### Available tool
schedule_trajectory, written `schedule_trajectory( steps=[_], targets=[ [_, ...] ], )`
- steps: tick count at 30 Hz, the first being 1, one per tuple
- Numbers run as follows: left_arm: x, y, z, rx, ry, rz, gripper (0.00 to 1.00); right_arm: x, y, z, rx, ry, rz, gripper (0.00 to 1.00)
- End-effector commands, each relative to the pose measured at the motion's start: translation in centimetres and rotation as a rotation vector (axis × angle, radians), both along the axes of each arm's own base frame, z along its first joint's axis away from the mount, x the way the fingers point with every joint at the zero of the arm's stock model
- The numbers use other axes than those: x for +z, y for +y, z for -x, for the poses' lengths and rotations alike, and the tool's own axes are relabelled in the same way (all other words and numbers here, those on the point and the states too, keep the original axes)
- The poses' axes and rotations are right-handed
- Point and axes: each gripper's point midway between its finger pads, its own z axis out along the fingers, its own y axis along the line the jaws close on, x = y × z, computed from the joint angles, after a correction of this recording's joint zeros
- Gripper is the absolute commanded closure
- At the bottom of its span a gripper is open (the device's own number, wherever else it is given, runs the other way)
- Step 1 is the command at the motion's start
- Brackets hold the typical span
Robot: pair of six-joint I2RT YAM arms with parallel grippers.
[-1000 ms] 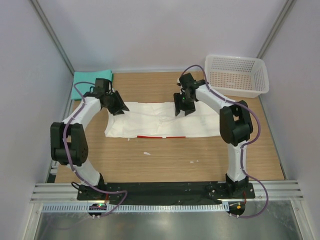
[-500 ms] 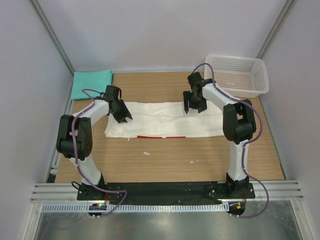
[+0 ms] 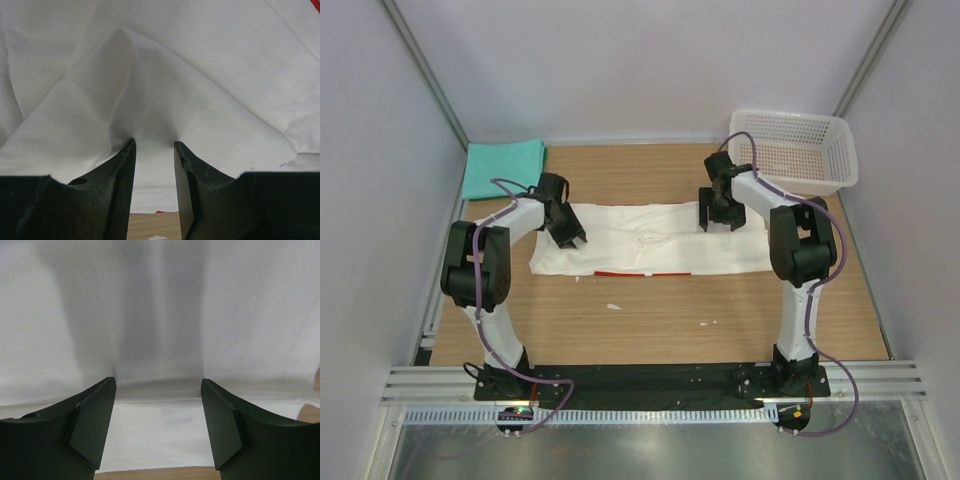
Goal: Fold and stack the t-shirts
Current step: Fold the tshirt
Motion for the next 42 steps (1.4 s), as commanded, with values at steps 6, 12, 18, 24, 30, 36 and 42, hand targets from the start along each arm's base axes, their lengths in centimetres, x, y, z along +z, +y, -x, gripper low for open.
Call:
schedule_trajectory(
  steps=[6,12,18,24,30,36,42],
  targets=[
    [5.6,-0.7,-0.7,-0.047,-0.131,0.010,0.61,8.1,-6.8,3.8,-0.331,-0.136,-0.026,0.28],
    [8.8,0.9,1.8,-0.060,-0.163,0.008,0.60,5.3,-9.7,7.9,-0.468,-0.092,-0.175,0.65],
    [6.0,5.5,4.3,0.022,-0.081,0.050,0.76,2.8,-11.2,8.3,-0.517,-0.042,-0.272,0.94],
    [3.2,8.0,5.8,0.104,-0.005,0.099,0.83,1.3,-12.0,8.6,-0.545,-0.009,-0.264,0.96],
    [1.7,8.5,6.3,0.143,0.042,0.118,0.87,0.3,-12.8,11.3,-0.587,0.039,-0.247,0.97],
    [-0.3,9.0,7.7,0.173,0.111,0.127,0.87,-0.9,-14.2,13.5,-0.619,0.056,-0.218,0.97],
    [-1.6,10.2,9.3,0.203,0.154,0.072,0.86,-1.7,-14.5,14.1,-0.618,0.089,-0.206,0.97]
  ],
)
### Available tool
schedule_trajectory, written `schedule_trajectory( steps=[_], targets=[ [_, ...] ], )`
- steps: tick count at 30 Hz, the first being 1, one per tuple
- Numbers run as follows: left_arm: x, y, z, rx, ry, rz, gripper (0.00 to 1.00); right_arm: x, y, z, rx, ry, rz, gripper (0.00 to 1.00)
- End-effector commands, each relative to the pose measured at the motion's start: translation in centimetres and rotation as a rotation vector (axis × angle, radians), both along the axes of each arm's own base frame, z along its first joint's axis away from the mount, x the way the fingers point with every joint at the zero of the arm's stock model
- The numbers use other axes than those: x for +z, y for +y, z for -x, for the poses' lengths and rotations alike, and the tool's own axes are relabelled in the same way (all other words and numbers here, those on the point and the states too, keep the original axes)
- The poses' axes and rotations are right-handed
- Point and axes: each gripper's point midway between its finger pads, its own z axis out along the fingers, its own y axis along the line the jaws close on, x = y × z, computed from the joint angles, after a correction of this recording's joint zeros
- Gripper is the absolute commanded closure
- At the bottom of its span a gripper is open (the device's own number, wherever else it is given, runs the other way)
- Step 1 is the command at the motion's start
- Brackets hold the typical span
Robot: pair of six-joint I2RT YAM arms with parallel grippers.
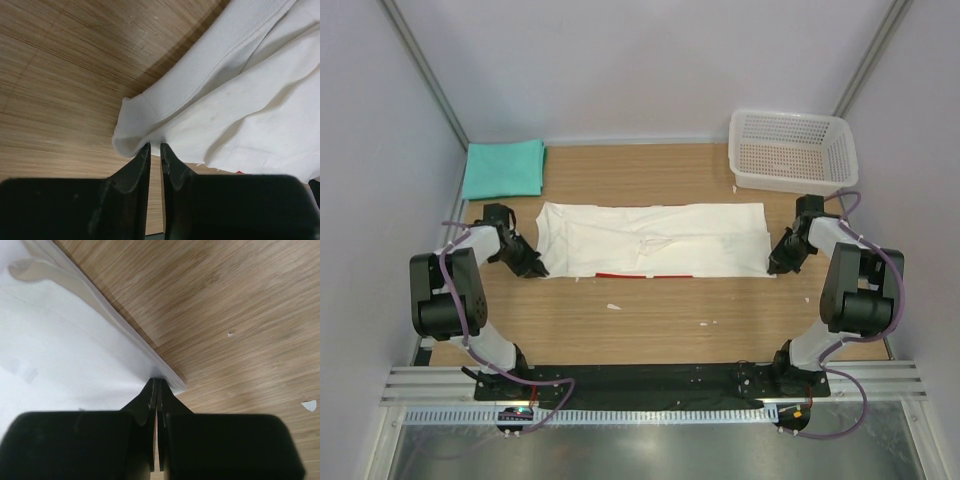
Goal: Fold and stack the t-shirts
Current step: Fold the tshirt
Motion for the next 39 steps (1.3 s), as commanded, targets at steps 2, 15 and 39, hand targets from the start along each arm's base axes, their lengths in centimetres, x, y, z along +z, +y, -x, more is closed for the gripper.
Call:
schedule_trajectory(
  steps=[2,15,39],
  targets=[
    [-0.8,1.3,0.6,0.020,0.025,-0.043,0.85,-0.8,-0.9,1.5,-0.008,0.028,0.046,0.96],
    [-2.3,4.1,-1.4,0.018,0.062,-0.106,0.86,-2.4,1.5,7.5,-0.170,0.133,-0.041,0.87],
    [11.5,-4.2,-8.3,-0.073,-0.355,-0.077,0.43,10.2,15.1,-4.2,0.730,-0.236,0.031,0.14]
  ],
)
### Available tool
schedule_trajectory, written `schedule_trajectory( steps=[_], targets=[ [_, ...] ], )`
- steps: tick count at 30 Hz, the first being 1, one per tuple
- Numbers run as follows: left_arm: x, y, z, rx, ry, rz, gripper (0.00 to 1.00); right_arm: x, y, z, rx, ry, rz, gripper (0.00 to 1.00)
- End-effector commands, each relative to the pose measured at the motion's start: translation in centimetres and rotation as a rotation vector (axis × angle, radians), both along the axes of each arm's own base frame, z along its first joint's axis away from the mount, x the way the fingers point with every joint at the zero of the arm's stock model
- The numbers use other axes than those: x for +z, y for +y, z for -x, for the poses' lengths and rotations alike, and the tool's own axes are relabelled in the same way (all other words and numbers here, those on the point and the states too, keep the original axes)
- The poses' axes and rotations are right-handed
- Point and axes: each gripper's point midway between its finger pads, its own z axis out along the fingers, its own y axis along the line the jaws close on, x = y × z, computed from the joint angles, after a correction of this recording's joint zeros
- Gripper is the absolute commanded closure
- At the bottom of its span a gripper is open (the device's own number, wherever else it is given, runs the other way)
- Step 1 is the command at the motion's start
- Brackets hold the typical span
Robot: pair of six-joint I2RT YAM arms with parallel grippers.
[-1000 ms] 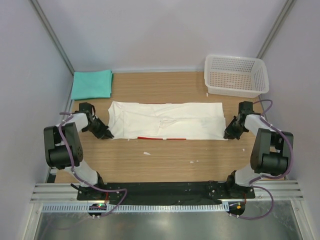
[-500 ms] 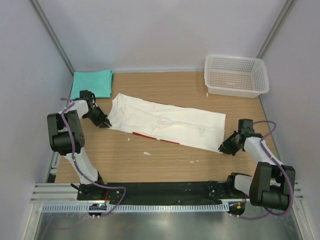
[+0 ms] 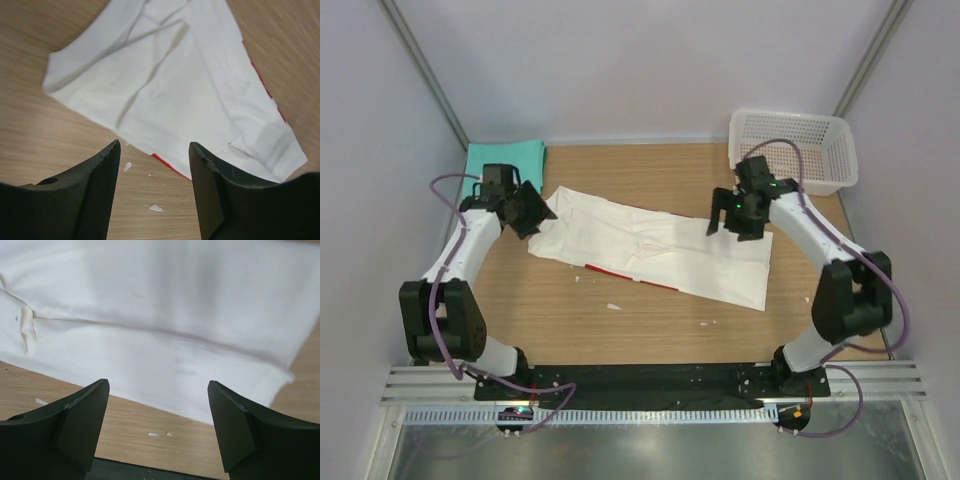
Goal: Fold and stack the t-shirts
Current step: Fold the tshirt
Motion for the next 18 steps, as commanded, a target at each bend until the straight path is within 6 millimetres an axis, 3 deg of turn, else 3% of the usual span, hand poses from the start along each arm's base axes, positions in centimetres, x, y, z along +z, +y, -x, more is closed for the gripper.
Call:
schedule_trajectory(
  steps=[1,2,5,8,11,13,14,18],
  targets=[
    [0.2,-4.2,-2.4,-0.066,0.004,0.039,0.41,-2.7,5.1,-1.9,0.365,0.048,0.093,0.14],
    [0.6,-6.1,-3.0,-0.099,-0.004,0.046,0.38,-3.0,6.0,-2.4,0.419,0.047,0.106,0.13],
    [0.2,-8.9,-4.3,-0.099,-0.004,0.017,0.36,-3.9,8.6,-4.6,0.561,0.020,0.153,0.13],
    [-1.8,-10.3,-4.8,-0.058,0.033,-0.019,0.36,-4.5,11.7,-5.0,0.755,-0.077,0.159,0.08],
    [-5.3,-10.2,-5.4,0.025,0.105,-0.050,0.36,-6.0,11.8,-5.5,0.780,-0.065,0.207,0.08],
    [-6.4,-10.5,-5.9,0.038,0.126,-0.055,0.36,-7.3,11.9,-5.0,0.795,-0.027,0.203,0.07],
    [-8.4,-10.6,-5.9,0.035,0.166,-0.077,0.36,-7.9,11.7,-4.8,0.796,-0.010,0.211,0.08],
    [-11.2,-10.7,-7.2,0.005,0.187,-0.158,0.36,-11.4,10.4,-4.6,0.795,0.033,0.271,0.08]
  ],
)
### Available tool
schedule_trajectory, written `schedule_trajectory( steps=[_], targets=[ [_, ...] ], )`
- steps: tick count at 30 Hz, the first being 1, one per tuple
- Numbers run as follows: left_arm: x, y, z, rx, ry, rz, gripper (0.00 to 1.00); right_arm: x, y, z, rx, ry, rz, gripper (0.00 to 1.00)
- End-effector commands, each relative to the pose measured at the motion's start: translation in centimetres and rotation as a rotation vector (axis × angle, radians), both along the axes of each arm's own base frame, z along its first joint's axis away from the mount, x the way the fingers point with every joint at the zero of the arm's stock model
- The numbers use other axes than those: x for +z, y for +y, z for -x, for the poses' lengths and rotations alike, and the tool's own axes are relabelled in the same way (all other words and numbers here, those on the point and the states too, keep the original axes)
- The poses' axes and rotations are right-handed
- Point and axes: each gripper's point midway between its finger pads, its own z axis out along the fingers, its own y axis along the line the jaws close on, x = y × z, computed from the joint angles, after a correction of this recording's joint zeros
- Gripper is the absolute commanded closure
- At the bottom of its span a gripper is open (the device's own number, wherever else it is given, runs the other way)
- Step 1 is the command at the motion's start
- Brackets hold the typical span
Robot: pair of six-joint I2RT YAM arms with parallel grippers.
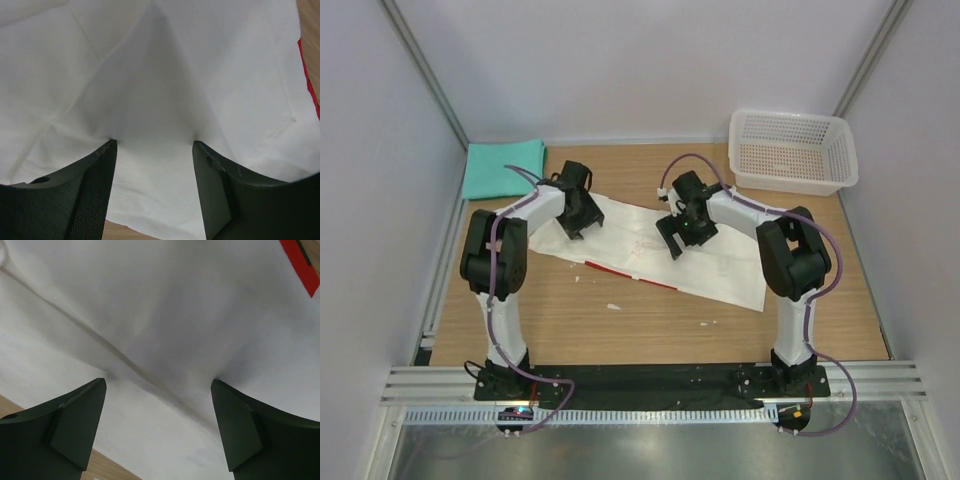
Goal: Fold and stack the t-shirts
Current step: Fold the tshirt
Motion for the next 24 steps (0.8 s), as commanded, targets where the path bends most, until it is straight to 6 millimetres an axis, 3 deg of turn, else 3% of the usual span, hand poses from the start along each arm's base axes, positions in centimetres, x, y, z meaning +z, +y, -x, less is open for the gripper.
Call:
schedule_trajectory(
  steps=[1,5,7,8,9,10,13,14,15,17,18,24],
  targets=[
    [-1.4,0.3,-2.4,0.012,-0.042,-0.075,0.37,-2.9,-1.3,-0.2,0.032,-0.005,0.068,0.08],
    [-2.4,-0.6,-4.1,-0.056,-0.040,-0.088,0.38,-4.5,-1.6,1.3,-0.001,0.054,0.071,0.08],
    [-4.3,-1.2,-4.0,-0.120,0.020,-0.083,0.38,-4.6,-2.0,2.8,-0.051,0.079,0.069,0.07],
    [-3.1,-2.1,-5.9,-0.145,-0.014,-0.063,0.39,-4.5,-2.3,3.4,-0.073,0.079,0.075,0.08],
    [-3.5,-2.1,-5.4,-0.194,0.028,-0.076,0.39,-4.6,-2.7,3.8,-0.115,0.075,0.089,0.07],
    [-5.4,-2.6,-5.3,-0.228,0.066,-0.064,0.39,-4.8,-2.9,5.2,-0.171,0.102,0.087,0.08],
    [-5.9,-4.2,-6.8,-0.334,0.072,-0.023,0.40,-5.5,-1.8,8.1,-0.286,0.173,0.063,0.07],
    [-6.0,-4.5,-7.0,-0.361,0.078,-0.017,0.40,-5.4,-1.1,8.8,-0.296,0.183,0.045,0.06],
    [-4.8,-4.9,-8.3,-0.379,0.042,-0.015,0.40,-5.5,-0.3,9.4,-0.301,0.189,0.026,0.06],
    [-5.4,-5.0,-9.1,-0.438,0.028,-0.034,0.40,-5.1,2.3,10.7,-0.310,0.186,-0.016,0.05],
    [-4.0,-5.4,-10.8,-0.480,-0.036,-0.047,0.39,-5.0,4.0,10.7,-0.307,0.174,-0.066,0.05],
    [-4.5,-6.9,-14.2,-0.644,-0.144,-0.047,0.36,-6.1,10.8,11.5,-0.441,0.215,-0.163,0.04]
  ],
)
